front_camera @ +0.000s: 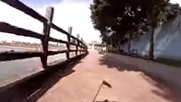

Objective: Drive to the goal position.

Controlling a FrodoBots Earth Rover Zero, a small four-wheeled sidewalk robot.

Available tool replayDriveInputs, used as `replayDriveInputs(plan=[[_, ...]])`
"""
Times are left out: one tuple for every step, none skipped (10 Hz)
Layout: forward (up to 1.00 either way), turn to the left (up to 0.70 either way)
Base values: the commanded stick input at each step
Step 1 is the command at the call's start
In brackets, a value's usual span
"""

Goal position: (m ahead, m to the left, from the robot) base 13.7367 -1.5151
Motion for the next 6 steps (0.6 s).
replayDriveInputs(plan=[[0.7, -0.08], [0.7, -0.08], [0.7, -0.08], [0.7, -0.08], [0.7, -0.08], [0.7, -0.08]])
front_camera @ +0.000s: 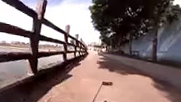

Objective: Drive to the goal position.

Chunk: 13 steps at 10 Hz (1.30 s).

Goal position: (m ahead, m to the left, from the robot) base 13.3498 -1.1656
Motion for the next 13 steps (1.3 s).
replayDriveInputs(plan=[[0.7, -0.08], [0.7, -0.08], [0.7, -0.08], [0.7, -0.08], [0.7, -0.08], [0.7, -0.08], [0.7, -0.08], [0.7, -0.08], [0.7, -0.08], [0.7, -0.08], [0.7, -0.08], [0.7, -0.08], [0.7, -0.08]])
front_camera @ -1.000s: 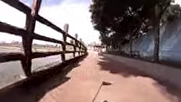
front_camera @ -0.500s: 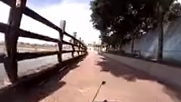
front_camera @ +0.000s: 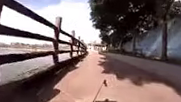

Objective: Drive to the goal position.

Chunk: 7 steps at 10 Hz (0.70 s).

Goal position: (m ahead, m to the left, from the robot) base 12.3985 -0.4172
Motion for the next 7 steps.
replayDriveInputs(plan=[[0.7, -0.08], [0.7, -0.08], [0.7, -0.08], [0.7, -0.08], [0.7, -0.08], [0.7, -0.08], [0.7, -0.08]])
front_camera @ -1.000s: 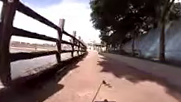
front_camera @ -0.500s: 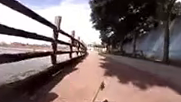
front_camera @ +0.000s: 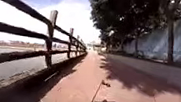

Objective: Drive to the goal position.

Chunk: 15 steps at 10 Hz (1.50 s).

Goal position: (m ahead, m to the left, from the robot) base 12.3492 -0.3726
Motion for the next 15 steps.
replayDriveInputs(plan=[[0.7, -0.08], [0.7, -0.08], [0.7, -0.08], [0.7, -0.08], [0.7, -0.08], [0.7, -0.08], [0.7, -0.08], [0.7, -0.08], [0.7, -0.08], [0.7, -0.08], [0.7, -0.08], [0.7, -0.08], [0.7, -0.08], [0.7, -0.08], [0.7, -0.08]])
